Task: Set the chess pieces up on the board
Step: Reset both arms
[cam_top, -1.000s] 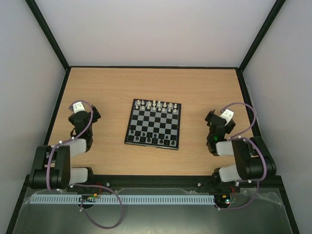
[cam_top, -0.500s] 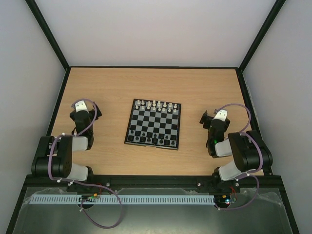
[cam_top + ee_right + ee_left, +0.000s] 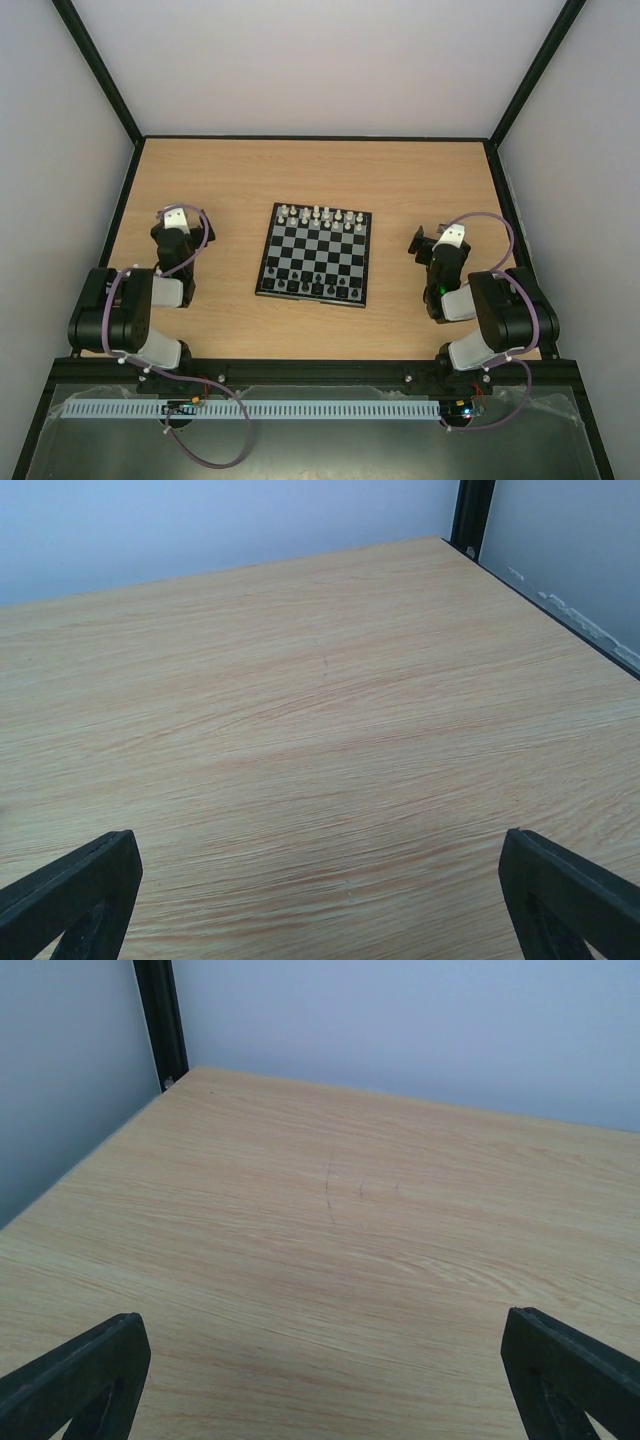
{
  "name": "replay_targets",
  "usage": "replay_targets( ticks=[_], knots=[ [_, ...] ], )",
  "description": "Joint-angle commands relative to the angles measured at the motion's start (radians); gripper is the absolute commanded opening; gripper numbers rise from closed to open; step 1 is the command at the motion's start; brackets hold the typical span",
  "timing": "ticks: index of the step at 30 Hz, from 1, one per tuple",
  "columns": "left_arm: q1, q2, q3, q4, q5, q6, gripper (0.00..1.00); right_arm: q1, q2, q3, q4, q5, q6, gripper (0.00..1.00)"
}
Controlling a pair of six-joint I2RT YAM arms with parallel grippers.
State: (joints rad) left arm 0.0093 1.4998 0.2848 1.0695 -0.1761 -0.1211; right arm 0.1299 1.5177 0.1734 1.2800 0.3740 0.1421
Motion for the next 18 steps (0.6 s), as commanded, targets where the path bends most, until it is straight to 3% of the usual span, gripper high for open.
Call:
replay_targets(
  ticks=[1, 5, 7, 18],
  knots=[
    [-0.004, 0.004, -0.010, 0.079, 0.018, 0.020, 0.99, -0.008, 0.000, 0.021, 0.033, 0.006, -0.005, 0.99],
    [-0.008, 0.007, -0.016, 0.080, 0.002, 0.018, 0.99, -0.008, 0.000, 0.020, 0.034, 0.007, -0.005, 0.99],
    [-0.015, 0.030, -0.068, 0.211, -0.051, 0.005, 0.99, -0.008, 0.001, 0.018, 0.034, 0.006, -0.005, 0.99],
    [-0.035, 0.022, -0.056, 0.177, -0.101, 0.010, 0.99, -0.012, 0.000, 0.023, 0.025, 0.000, -0.004, 0.99]
  ],
)
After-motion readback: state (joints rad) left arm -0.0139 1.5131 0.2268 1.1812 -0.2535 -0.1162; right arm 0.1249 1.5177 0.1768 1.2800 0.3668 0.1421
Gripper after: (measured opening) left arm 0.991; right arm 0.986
